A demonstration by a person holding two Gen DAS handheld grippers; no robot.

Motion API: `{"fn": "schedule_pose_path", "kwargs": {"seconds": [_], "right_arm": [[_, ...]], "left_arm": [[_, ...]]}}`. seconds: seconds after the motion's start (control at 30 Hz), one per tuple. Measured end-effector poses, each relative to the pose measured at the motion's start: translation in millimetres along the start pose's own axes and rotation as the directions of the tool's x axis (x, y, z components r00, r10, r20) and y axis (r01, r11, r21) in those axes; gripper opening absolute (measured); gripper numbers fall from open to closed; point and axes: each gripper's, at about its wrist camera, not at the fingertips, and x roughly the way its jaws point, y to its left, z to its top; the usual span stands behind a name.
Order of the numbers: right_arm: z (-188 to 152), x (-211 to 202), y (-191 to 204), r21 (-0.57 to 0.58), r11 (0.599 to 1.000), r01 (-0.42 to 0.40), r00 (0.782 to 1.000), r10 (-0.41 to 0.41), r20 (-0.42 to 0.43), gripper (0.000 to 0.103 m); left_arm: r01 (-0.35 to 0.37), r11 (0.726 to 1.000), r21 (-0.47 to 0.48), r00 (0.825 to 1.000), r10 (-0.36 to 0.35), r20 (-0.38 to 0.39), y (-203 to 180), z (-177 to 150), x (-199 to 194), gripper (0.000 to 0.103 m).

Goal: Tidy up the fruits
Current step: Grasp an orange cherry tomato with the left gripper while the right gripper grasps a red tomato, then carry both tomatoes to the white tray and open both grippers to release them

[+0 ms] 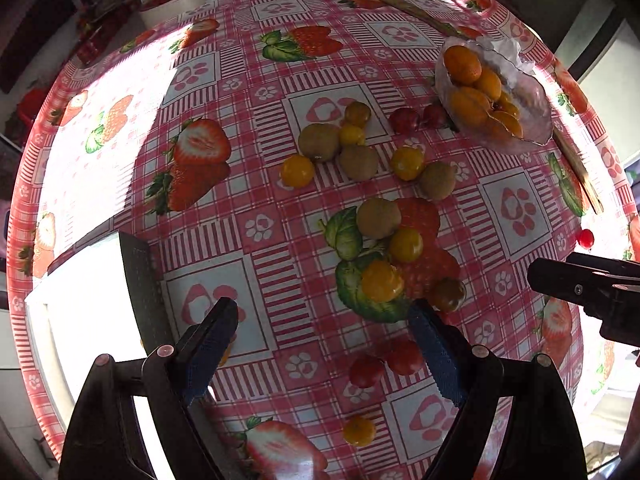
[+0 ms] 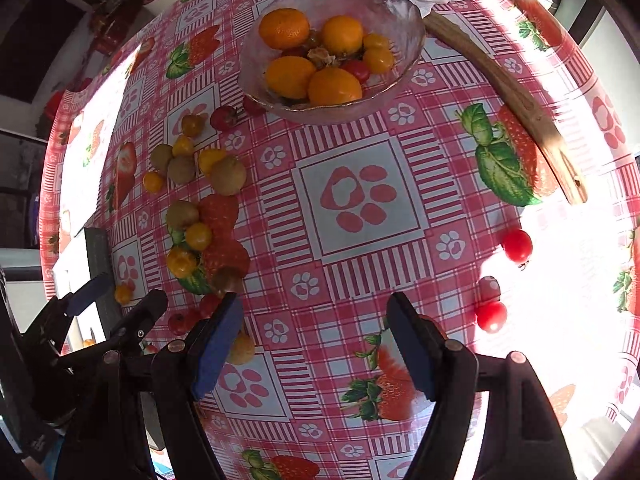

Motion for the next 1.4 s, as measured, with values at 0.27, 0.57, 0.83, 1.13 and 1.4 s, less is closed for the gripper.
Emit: {"fn": "schedule_pose_path", "kwargs": {"seconds": [0.27, 0.57, 0.83, 1.13, 1.4], "right_arm": [[2.0, -15.9, -45.2, 0.042, 0.991, 0.131, 0.987, -0.134, 0.085, 0.078], [7.1, -3.9, -106.0, 0.135, 0.974, 0.183, 0.979, -0.193, 0.06, 0.071], [14.4, -3.3, -91.4, 0.088, 0.977, 0.196, 0.977, -0.202, 0.062, 0.023], [4.4, -18.4, -68.7, 0.096, 0.992, 0.084, 0.994, -0.091, 0.068, 0.023], [1.8, -26.2, -9.0, 0.016, 1.0, 0.013, 0.997, -0.014, 0.071, 0.023]], "left_arm": [[0.001, 1.0, 0.016, 0.999, 0.0, -0.037, -11.4, 7.4, 19.9, 0.075], [0.006, 1.0, 0.018, 0.999, -0.005, -0.037, -18.1, 13.6, 27.2, 0.061], [0.064, 0.997, 0.031, 0.998, -0.063, -0.031, -33.5, 19.4, 24.3, 0.026], [0.108, 0.993, -0.053, 0.994, -0.108, 0.01, -8.0, 13.7, -6.8, 0.026], [0.099, 0.987, -0.126, 0.994, -0.094, 0.049, 31.8, -9.6, -35.3, 0.026]]}}
